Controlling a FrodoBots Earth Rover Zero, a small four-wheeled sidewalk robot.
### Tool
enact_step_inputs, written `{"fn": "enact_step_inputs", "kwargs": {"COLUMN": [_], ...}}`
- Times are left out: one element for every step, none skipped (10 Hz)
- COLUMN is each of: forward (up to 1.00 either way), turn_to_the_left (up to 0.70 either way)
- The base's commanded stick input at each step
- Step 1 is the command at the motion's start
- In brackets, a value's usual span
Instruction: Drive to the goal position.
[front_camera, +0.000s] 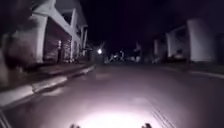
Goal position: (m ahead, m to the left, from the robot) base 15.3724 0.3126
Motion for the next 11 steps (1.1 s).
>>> {"fn": "enact_step_inputs", "kwargs": {"forward": [0.85,0.85,0.85,0.85,0.85,0.85,0.85,0.85,0.85,0.85,0.85], "turn_to_the_left": [-0.04,-0.34,-0.34,-0.07,0.0,0.0,0.0,0.0,0.0,0.0,0.0]}}
